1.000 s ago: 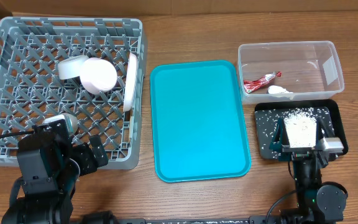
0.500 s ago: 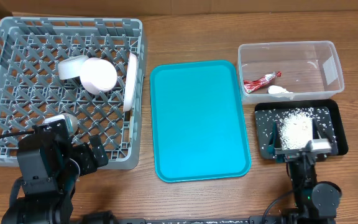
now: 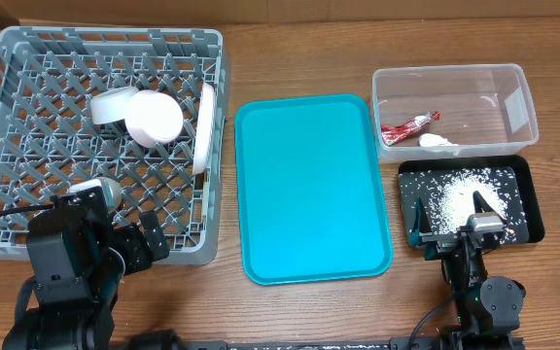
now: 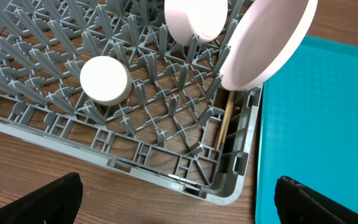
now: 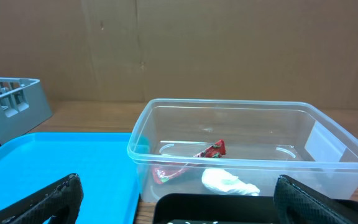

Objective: Sort waste into correct bins and load items into the dishwasher

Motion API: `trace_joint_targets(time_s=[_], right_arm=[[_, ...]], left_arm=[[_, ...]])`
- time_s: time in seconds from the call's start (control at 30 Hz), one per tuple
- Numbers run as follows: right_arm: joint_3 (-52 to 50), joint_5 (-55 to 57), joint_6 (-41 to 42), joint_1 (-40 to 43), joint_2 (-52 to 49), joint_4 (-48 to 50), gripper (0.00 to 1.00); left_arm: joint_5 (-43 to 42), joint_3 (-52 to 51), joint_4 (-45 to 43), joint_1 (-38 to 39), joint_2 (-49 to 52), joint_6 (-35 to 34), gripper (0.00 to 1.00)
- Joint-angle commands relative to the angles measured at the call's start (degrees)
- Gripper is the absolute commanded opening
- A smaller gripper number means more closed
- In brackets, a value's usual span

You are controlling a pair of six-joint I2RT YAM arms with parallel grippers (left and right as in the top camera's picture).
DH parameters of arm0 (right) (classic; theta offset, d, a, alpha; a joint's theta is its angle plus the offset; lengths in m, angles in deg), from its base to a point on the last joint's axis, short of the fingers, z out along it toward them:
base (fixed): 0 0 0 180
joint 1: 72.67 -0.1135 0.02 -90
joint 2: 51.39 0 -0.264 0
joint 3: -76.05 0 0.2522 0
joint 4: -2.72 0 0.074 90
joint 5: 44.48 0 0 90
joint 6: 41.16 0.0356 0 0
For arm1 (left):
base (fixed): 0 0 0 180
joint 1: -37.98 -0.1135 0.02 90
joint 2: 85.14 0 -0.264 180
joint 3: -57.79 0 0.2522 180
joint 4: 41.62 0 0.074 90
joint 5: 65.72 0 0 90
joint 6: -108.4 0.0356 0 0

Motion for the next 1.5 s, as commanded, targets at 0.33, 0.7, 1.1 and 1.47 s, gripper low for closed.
trace_joint_targets(time_s=[0.33, 0.7, 1.1, 1.47], right_arm=[[-0.59, -0.26, 0.79, 0.17, 0.63, 0.28, 1.0], [-0.59, -0.26, 0.79, 0.17, 0.63, 0.28, 1.0], [-0.59, -0.26, 0.79, 0.17, 0.63, 0.28, 1.0], [-0.59, -0.26, 0.79, 0.17, 0.63, 0.28, 1.0]], left_arm=[[-0.63, -0.33, -0.15, -0.2, -0.02, 0.28, 1.0], [-0.61, -0.33, -0.17, -0.2, 0.0, 0.26, 1.0], [1.27, -11.56, -9.77, 0.66, -7.08, 1.11, 1.0], [1.27, -44.24, -37.99, 7.61, -31.85, -2.8, 1.0]])
